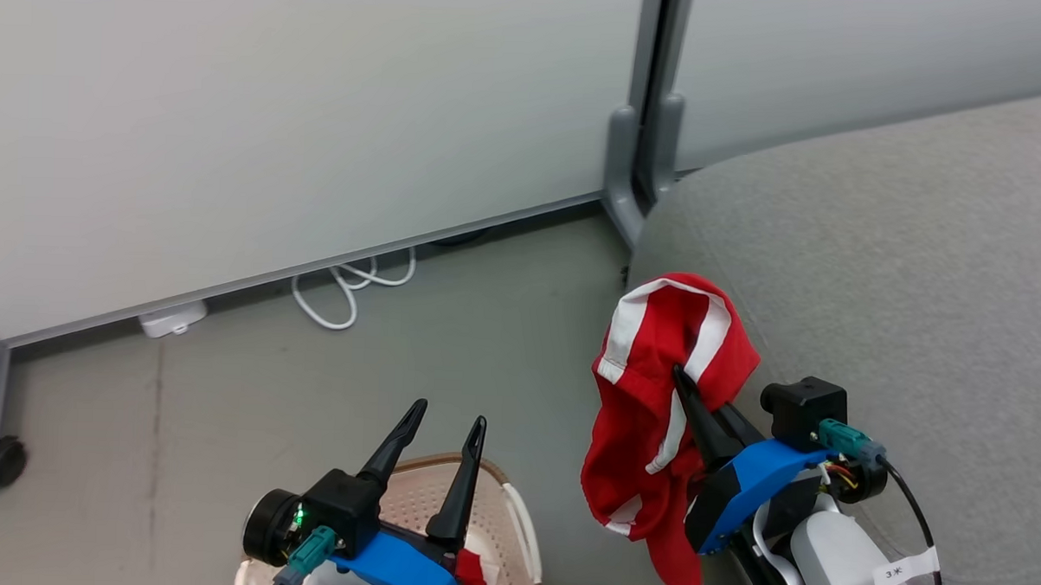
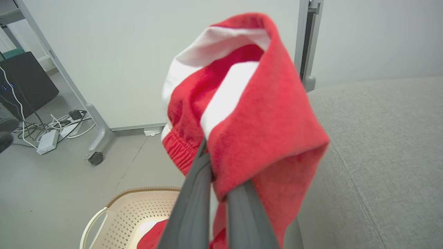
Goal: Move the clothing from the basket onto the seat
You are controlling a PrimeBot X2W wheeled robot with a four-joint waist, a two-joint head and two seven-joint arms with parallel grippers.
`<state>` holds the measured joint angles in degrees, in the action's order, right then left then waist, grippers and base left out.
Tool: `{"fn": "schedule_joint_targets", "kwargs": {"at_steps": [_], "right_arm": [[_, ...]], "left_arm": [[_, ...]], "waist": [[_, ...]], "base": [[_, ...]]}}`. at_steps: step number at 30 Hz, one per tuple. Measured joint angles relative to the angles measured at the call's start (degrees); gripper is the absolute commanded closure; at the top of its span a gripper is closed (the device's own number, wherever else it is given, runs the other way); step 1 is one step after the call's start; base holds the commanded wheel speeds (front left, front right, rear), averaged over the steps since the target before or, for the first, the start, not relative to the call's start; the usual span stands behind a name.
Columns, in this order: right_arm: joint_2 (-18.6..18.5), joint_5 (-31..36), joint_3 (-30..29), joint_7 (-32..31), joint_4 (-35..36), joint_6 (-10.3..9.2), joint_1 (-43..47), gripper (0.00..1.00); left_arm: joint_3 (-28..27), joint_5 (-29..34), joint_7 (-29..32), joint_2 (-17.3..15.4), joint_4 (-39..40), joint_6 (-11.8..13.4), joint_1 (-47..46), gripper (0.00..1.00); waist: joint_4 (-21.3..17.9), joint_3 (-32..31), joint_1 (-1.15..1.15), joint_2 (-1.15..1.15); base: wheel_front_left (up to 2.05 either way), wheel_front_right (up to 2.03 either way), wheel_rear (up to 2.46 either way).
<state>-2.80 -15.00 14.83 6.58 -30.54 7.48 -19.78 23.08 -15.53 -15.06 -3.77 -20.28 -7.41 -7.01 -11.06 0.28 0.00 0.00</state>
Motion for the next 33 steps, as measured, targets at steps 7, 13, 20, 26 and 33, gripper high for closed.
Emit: {"fn": "schedule_joint_targets", "kwargs": {"at_steps": [7,13,20,26,33], "right_arm": [[0.0,-0.1,0.0,0.0,0.1,0.00,-0.2,1.00],[0.0,-0.1,-0.4,0.1,0.1,0.00,-0.3,1.00],[0.0,-0.3,-0.7,0.6,0.1,0.00,-0.7,1.00],[0.0,-0.3,-0.9,1.1,0.1,0.00,-0.5,1.00],[0.0,0.7,-2.9,0.0,0.1,0.00,-4.3,1.00]], "left_arm": [[-0.1,0.4,0.0,0.0,0.1,0.0,-0.3,0.00],[0.0,0.5,0.0,0.1,0.3,0.0,-0.7,0.00],[0.1,1.0,0.0,0.0,0.3,0.0,-1.4,0.00],[0.4,1.3,0.0,-0.2,0.3,0.0,-1.7,0.00],[0.2,1.6,0.0,-0.9,0.6,0.0,-2.4,0.00]], "waist": [[-5.8,0.7,0.00,0.00],[-10.4,1.5,0.00,0.00],[-13.8,2.7,0.00,0.00],[-14.1,3.2,0.00,0.00],[-13.8,4.3,0.00,0.00]], "base": [[0.00,0.00,0.00],[0.00,0.00,0.00],[0.00,0.00,0.00],[0.00,0.00,0.00],[0.00,0.00,0.00]]}}
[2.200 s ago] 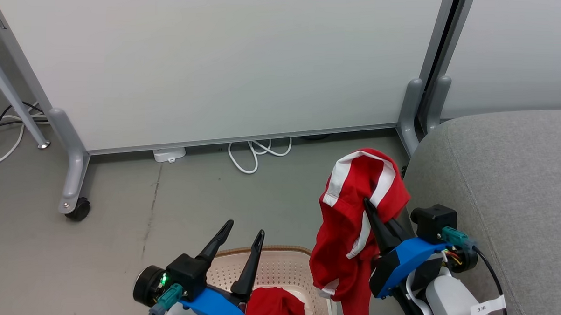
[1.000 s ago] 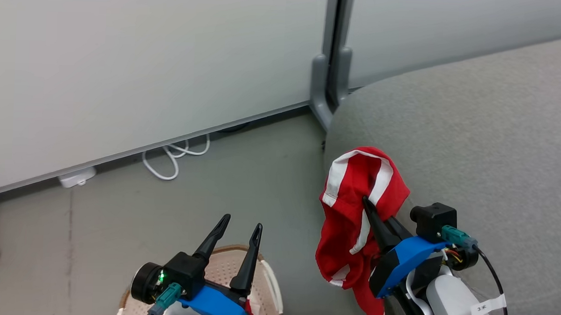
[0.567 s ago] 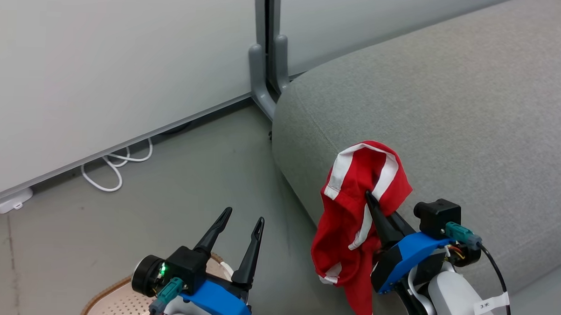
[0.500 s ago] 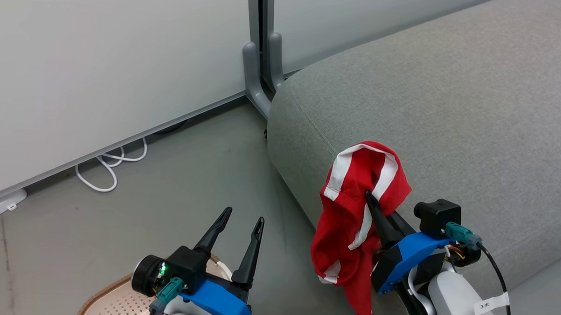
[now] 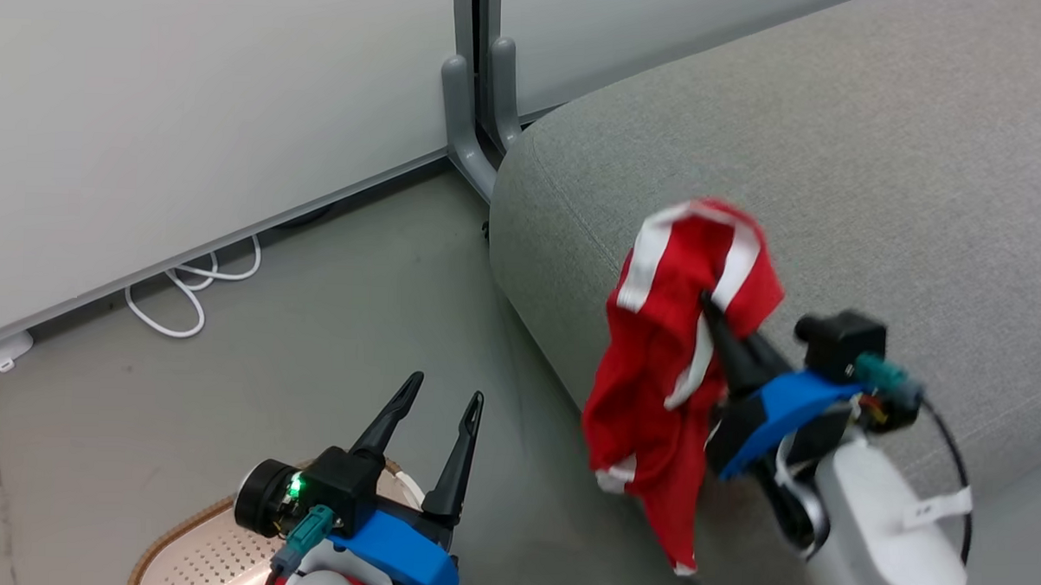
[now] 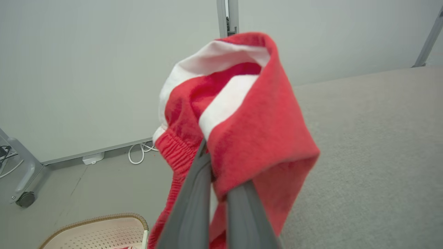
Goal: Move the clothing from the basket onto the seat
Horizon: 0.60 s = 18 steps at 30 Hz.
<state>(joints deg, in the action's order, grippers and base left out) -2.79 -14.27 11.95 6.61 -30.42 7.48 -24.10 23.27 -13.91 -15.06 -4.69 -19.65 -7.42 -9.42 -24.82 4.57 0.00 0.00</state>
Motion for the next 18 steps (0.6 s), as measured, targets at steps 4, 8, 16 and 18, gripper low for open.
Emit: {"fn": "schedule_joint_targets", "kwargs": {"at_steps": [4,8,16,18], "right_arm": [[-0.2,3.0,-4.8,-1.6,0.3,0.00,-5.6,1.00],[-2.6,4.8,-9.5,-3.6,1.0,0.00,-11.9,1.00],[-10.7,5.2,-19.8,-6.1,1.0,0.01,-24.7,1.00],[-12.7,5.7,-22.2,-6.3,0.5,0.00,-26.9,1.00]], "left_arm": [[0.5,0.4,0.0,-0.4,0.2,0.0,-0.4,0.00],[1.4,0.7,0.0,-0.8,0.8,0.0,-1.9,0.00],[3.3,1.4,0.0,-2.7,2.7,0.0,-5.1,0.00],[3.7,1.5,0.0,-3.2,3.3,0.0,-6.2,0.00]], "waist": [[0.3,1.3,0.00,0.00],[1.1,3.1,0.00,0.00],[3.0,8.6,0.00,0.00],[3.7,10.3,0.00,0.00]], "base": [[0.00,0.00,0.00],[0.00,0.00,0.00],[0.00,0.00,0.00],[0.00,0.00,0.00]]}}
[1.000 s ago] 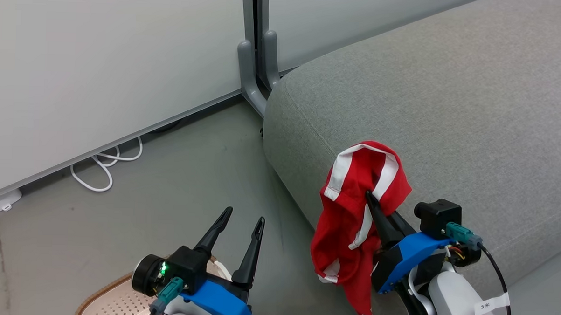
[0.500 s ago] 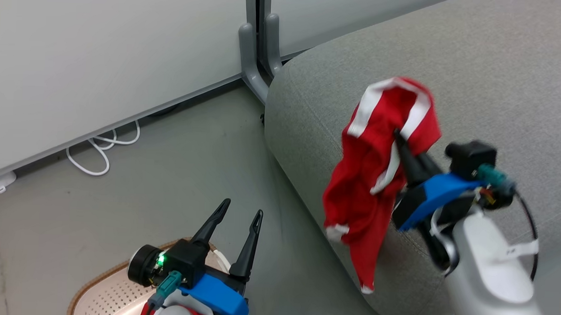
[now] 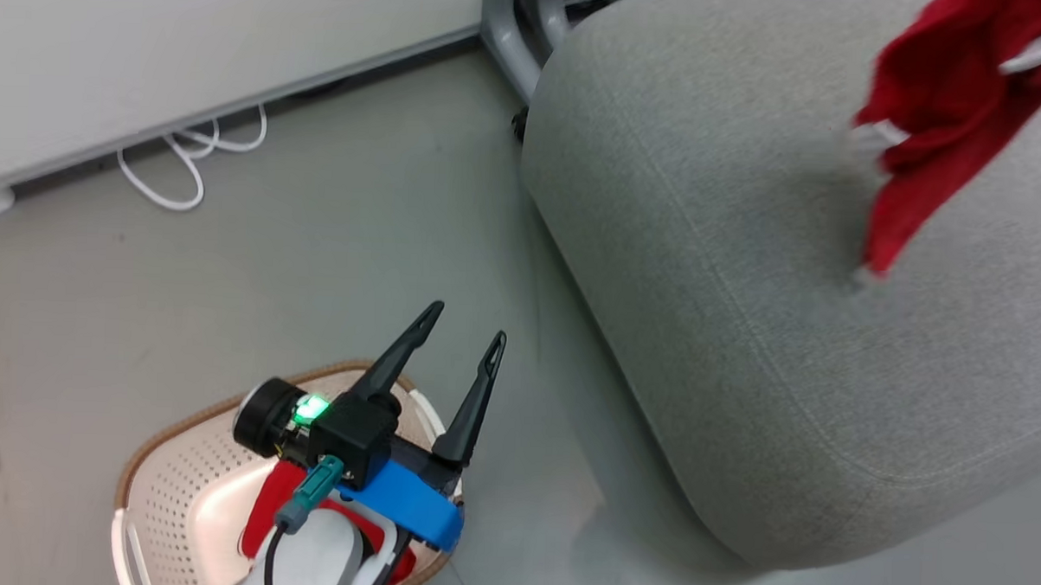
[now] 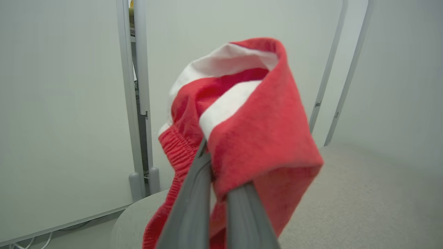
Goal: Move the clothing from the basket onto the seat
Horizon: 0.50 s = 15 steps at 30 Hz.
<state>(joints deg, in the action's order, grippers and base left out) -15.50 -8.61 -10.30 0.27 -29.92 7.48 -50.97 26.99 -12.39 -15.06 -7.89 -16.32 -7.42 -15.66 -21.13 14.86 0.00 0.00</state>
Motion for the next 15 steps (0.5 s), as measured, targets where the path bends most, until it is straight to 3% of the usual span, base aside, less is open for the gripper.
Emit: {"fn": "schedule_joint_targets", "kwargs": {"at_steps": [7,15], "right_arm": [[-4.1,-0.2,-8.3,1.0,-3.7,0.00,-2.5,1.00],[-4.4,-0.5,-16.3,3.2,-12.1,0.00,0.4,1.00]], "left_arm": [[1.9,1.2,0.0,-1.3,2.5,0.0,-3.6,0.00],[3.4,2.5,0.0,-2.8,5.0,0.0,-6.3,0.00]], "waist": [[2.7,6.3,-0.01,0.00],[6.5,12.9,0.00,0.00]], "base": [[0.00,0.00,0.00],[0.00,0.00,0.00]]}}
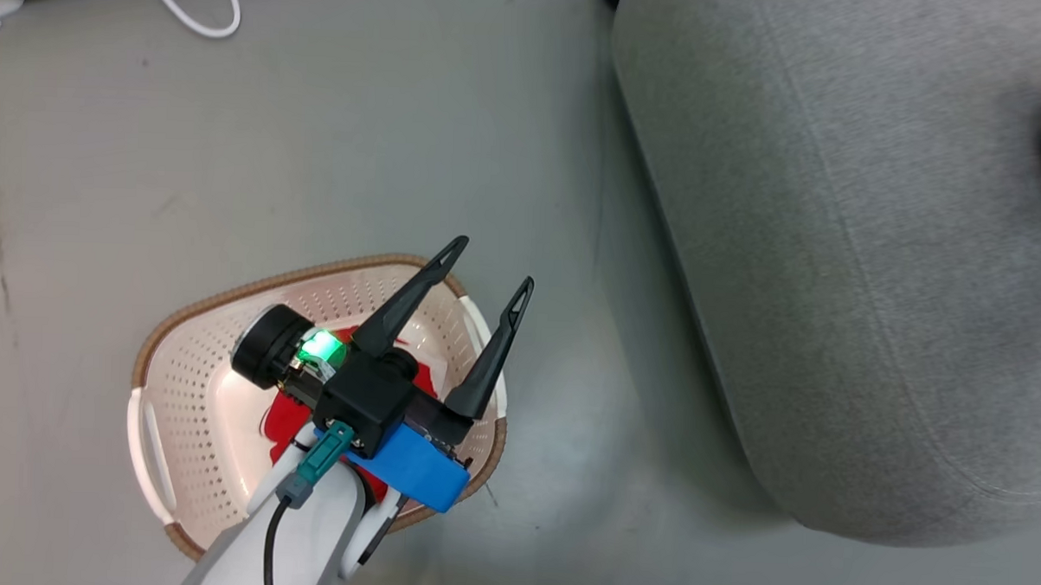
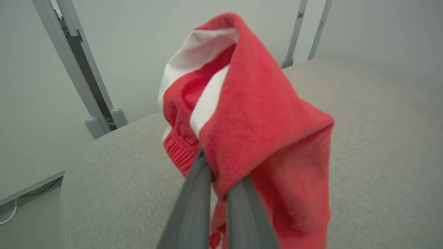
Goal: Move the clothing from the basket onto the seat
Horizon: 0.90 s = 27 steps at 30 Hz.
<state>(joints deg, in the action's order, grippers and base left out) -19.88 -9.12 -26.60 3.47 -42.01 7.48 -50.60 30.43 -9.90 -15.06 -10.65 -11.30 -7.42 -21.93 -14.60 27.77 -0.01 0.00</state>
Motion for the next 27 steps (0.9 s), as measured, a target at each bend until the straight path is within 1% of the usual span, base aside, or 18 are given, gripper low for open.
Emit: {"fn": "schedule_joint_targets", "kwargs": {"at_steps": [4,8,12,16,18,19,27], "right_arm": [[0.4,0.8,-2.5,1.5,-4.0,0.00,0.5,1.00],[0.6,2.5,-3.4,3.5,-7.7,0.01,0.9,1.00],[0.9,3.1,-4.4,5.0,-10.4,0.01,0.7,1.00],[0.9,4.0,-3.9,5.9,-12.3,0.01,0.0,1.00],[0.8,4.3,-3.5,6.3,-12.9,0.01,-0.4,0.50],[0.7,4.5,-3.4,6.8,-13.1,0.01,-0.7,0.00],[0.4,4.8,-3.1,8.1,-15.3,0.01,-1.0,0.00]], "left_arm": [[0.4,0.5,0.0,-1.0,0.4,0.0,-1.0,0.00],[0.6,0.5,0.0,-1.5,0.8,0.0,-2.0,0.00],[0.7,0.7,0.0,-1.6,0.7,0.0,-2.2,0.00],[0.6,0.6,0.0,-1.2,0.5,0.0,-2.5,0.00],[0.7,0.5,0.0,-0.9,0.4,0.0,-2.5,0.00],[0.7,0.5,0.0,-0.7,0.3,0.0,-2.5,0.00],[1.1,0.1,0.0,-0.6,-0.1,0.0,-2.5,0.00]], "waist": [[1.6,2.8,0.00,0.00],[2.9,5.0,-0.01,0.00],[3.6,5.7,0.00,0.00],[3.5,5.1,0.00,0.00],[3.5,4.8,0.00,0.00],[3.5,4.7,0.00,0.00],[3.4,3.8,0.00,0.00]], "base": [[0.00,0.00,0.00],[0.00,0.00,0.00],[0.00,0.00,0.00],[0.00,0.00,0.00],[0.00,0.00,0.00],[0.00,0.00,0.00],[0.00,0.00,0.00]]}}
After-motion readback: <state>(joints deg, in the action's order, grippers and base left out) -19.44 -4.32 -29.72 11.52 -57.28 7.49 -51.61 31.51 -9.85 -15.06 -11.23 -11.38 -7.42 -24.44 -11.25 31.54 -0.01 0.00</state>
